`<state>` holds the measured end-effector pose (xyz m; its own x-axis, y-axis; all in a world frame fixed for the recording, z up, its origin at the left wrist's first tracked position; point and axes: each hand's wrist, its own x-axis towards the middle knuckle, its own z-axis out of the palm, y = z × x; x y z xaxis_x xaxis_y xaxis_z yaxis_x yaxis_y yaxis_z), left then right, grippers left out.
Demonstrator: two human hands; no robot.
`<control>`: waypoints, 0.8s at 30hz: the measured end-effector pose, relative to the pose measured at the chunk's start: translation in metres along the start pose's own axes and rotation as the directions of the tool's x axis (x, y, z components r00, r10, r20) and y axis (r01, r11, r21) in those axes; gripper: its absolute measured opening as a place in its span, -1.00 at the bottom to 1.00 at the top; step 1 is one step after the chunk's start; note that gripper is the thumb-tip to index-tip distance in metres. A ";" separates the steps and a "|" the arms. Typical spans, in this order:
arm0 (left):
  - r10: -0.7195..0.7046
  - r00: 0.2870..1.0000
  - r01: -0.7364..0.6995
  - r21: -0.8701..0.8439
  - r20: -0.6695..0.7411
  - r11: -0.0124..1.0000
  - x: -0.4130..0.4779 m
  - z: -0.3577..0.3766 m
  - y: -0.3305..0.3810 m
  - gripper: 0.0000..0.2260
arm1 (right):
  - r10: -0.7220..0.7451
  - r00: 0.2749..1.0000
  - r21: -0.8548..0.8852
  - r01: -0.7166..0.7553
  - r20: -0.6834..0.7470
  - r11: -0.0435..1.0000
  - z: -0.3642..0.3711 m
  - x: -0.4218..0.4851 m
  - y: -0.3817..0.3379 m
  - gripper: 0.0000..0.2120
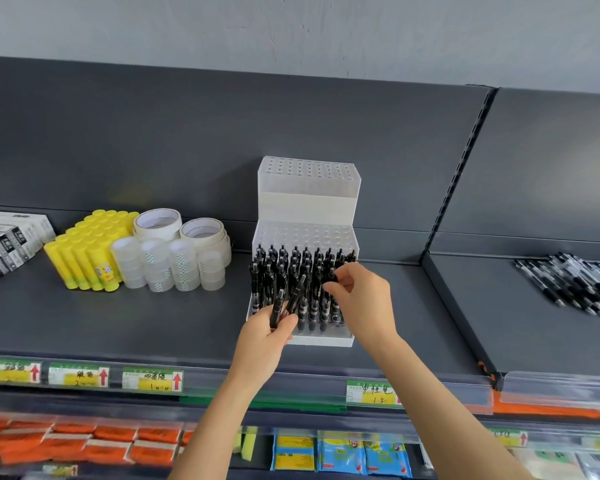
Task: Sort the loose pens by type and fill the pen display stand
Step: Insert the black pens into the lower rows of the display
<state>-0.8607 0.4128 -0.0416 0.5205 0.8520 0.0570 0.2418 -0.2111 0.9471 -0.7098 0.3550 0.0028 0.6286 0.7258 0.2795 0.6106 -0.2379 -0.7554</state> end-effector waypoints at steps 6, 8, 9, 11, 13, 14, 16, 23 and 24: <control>0.001 1.000 -0.001 -0.061 0.000 0.998 -0.001 0.003 0.003 -0.88 | 0.010 1.000 -0.061 -0.011 -0.002 0.998 -0.002 0.000 0.002 -0.84; 0.011 1.000 -0.010 -0.064 0.015 0.998 0.000 0.005 0.004 -0.86 | 0.007 0.999 -0.038 -0.008 -0.037 0.999 -0.008 -0.004 0.003 -0.86; 0.014 1.000 -0.012 -0.067 0.026 0.998 0.001 0.006 0.005 -0.85 | 0.011 0.999 0.003 -0.011 -0.033 1.000 -0.011 -0.006 0.002 -0.88; 0.020 0.998 -0.016 -0.070 0.058 0.997 0.003 0.010 0.008 -0.84 | 0.043 0.997 0.124 -0.051 0.066 0.991 -0.017 -0.009 -0.002 -0.92; 0.024 0.995 -0.017 -0.072 0.093 0.997 0.004 0.017 0.012 -0.86 | 0.080 0.981 0.230 -0.120 0.176 0.966 -0.020 -0.010 -0.006 -0.91; 0.025 0.994 -0.017 -0.074 0.108 0.997 0.004 0.020 0.014 -0.87 | 0.093 0.978 0.250 -0.140 0.189 0.958 -0.020 -0.010 -0.007 -0.91; 0.036 0.991 -0.026 -0.078 0.130 0.997 0.005 0.025 0.017 -0.88 | 0.114 0.980 0.268 -0.155 0.162 0.951 -0.021 -0.009 -0.006 -0.91; 0.091 0.989 -0.096 0.039 0.114 0.995 0.010 0.031 0.016 -0.78 | 0.115 0.991 0.270 -0.129 0.068 0.954 -0.033 -0.006 -0.008 -0.94; 0.101 0.990 -0.106 0.059 0.094 0.993 0.010 0.030 0.016 -0.77 | 0.097 0.995 0.256 -0.096 0.011 0.962 -0.038 -0.002 -0.009 -0.94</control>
<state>-0.8274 0.4038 -0.0351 0.6170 0.7775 0.1219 0.2333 -0.3287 0.9152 -0.6985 0.3310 0.0308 0.6794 0.7063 0.1987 0.4033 -0.1332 -0.9053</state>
